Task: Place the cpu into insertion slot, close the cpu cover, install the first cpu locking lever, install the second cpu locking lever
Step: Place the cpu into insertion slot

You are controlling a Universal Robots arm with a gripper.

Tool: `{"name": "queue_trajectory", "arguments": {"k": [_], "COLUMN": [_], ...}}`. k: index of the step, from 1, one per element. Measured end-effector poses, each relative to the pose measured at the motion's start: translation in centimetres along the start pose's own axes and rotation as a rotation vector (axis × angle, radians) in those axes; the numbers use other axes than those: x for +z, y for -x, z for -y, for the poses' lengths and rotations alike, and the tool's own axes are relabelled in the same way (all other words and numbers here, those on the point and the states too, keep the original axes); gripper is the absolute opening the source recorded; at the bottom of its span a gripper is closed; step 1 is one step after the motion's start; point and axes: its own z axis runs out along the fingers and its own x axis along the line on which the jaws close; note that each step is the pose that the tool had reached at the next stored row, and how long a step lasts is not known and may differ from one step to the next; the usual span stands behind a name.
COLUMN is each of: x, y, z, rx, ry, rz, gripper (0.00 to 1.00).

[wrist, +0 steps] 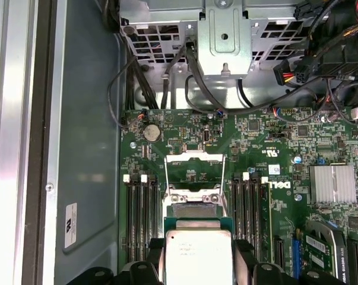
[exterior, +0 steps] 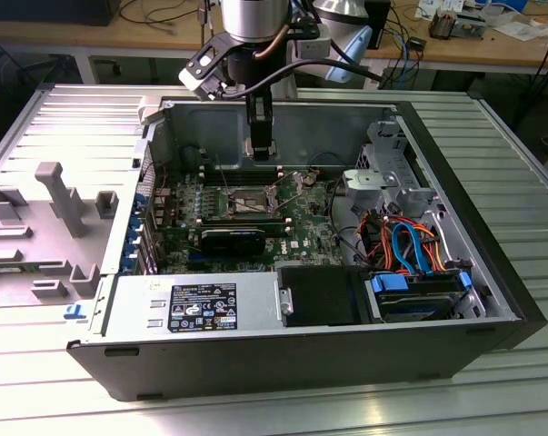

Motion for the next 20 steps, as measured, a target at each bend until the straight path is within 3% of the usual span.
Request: {"name": "queue_trajectory", "arguments": {"k": [5, 8, 20], "x": [1.18, 1.74, 1.97], "y": [-0.06, -0.07, -0.06], "z": [0.14, 0.18, 0.2], "rx": [0.005, 0.005, 0.005], "ry": [0.0001, -0.0066, -0.0071], "rz": [0.0043, 0.0051, 0.005], "gripper": [0.55, 0.55, 0.55]}}
